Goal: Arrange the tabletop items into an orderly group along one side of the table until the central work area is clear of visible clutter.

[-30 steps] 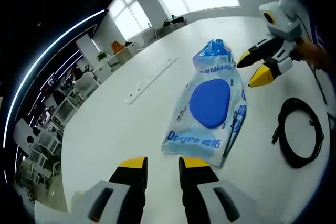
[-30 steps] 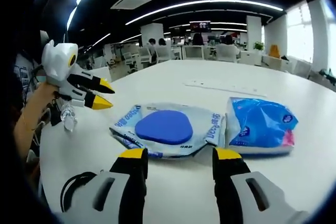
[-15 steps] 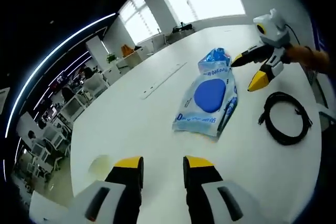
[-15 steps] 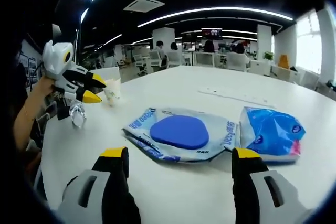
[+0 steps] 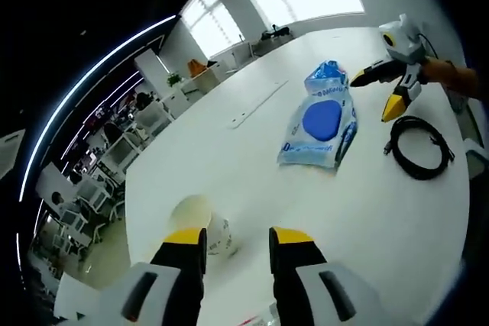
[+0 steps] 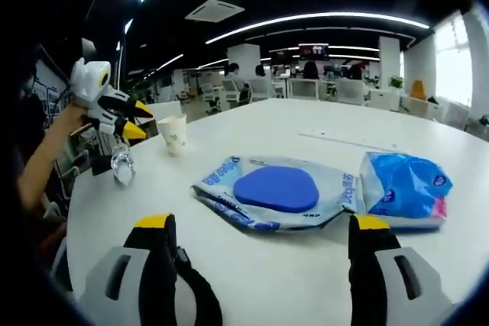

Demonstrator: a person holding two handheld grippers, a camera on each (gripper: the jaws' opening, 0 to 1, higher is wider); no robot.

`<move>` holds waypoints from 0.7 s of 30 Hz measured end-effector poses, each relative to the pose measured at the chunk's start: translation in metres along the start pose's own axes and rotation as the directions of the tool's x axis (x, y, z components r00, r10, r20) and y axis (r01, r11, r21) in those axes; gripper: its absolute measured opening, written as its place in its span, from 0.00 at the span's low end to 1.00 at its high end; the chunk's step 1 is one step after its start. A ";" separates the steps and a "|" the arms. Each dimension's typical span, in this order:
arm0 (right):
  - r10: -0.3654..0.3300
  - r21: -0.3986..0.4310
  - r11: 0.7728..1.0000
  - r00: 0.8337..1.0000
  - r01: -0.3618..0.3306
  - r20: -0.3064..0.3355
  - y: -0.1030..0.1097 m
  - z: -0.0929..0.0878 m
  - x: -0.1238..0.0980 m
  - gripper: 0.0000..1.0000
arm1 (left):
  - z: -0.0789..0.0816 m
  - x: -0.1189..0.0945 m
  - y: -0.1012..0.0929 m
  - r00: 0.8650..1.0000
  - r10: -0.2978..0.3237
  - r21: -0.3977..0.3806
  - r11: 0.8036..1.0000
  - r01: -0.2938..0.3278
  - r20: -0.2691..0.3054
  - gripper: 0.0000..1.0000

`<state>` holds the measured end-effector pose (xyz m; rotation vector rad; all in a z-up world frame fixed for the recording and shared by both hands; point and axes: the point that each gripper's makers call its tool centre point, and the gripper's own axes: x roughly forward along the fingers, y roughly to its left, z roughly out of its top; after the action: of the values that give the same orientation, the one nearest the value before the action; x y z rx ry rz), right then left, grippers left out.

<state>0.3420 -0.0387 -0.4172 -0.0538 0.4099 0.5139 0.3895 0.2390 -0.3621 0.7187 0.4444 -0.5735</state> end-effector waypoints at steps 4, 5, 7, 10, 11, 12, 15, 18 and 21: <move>-0.007 0.004 1.000 1.000 0.007 0.002 -0.002 -0.001 -0.004 0.89 | -0.006 0.014 0.012 0.999 0.005 0.086 0.996 -0.001 -0.037 0.33; -0.007 0.005 1.000 1.000 0.007 0.001 -0.002 -0.002 -0.004 0.89 | -0.006 0.017 0.013 0.999 -0.001 0.086 0.996 0.005 -0.042 0.33; -0.011 0.007 1.000 1.000 0.011 0.000 -0.003 -0.004 -0.007 0.89 | -0.005 0.023 0.013 0.999 -0.021 0.108 0.994 0.025 -0.046 0.33; -0.016 0.016 1.000 1.000 0.016 0.001 -0.005 -0.005 -0.009 0.88 | -0.005 0.032 0.018 0.998 -0.032 0.147 0.988 0.041 -0.059 0.31; -0.017 0.016 1.000 1.000 0.017 0.000 -0.006 -0.005 -0.009 0.88 | -0.006 0.034 0.019 0.997 -0.034 0.154 0.987 0.044 -0.066 0.31; -0.020 0.017 1.000 1.000 0.020 0.001 -0.007 -0.005 -0.010 0.88 | -0.008 0.038 0.020 0.996 -0.048 0.157 0.986 0.061 -0.081 0.31; -0.026 0.019 0.999 1.000 0.026 0.000 -0.009 -0.006 -0.012 0.87 | -0.011 0.043 0.020 0.992 -0.071 0.179 0.980 0.090 -0.108 0.29; -0.027 0.024 0.999 1.000 0.027 -0.001 -0.010 -0.008 -0.014 0.87 | -0.013 0.046 0.018 0.987 -0.088 0.201 0.973 0.113 -0.131 0.20; -0.031 0.026 0.999 1.000 0.031 -0.004 -0.011 -0.010 -0.017 0.86 | -0.013 0.049 0.016 0.986 -0.101 0.200 0.972 0.127 -0.136 0.12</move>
<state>0.3308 -0.0580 -0.4202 -0.0361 0.4189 0.4779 0.4343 0.2414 -0.3907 0.9369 0.5499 -0.6930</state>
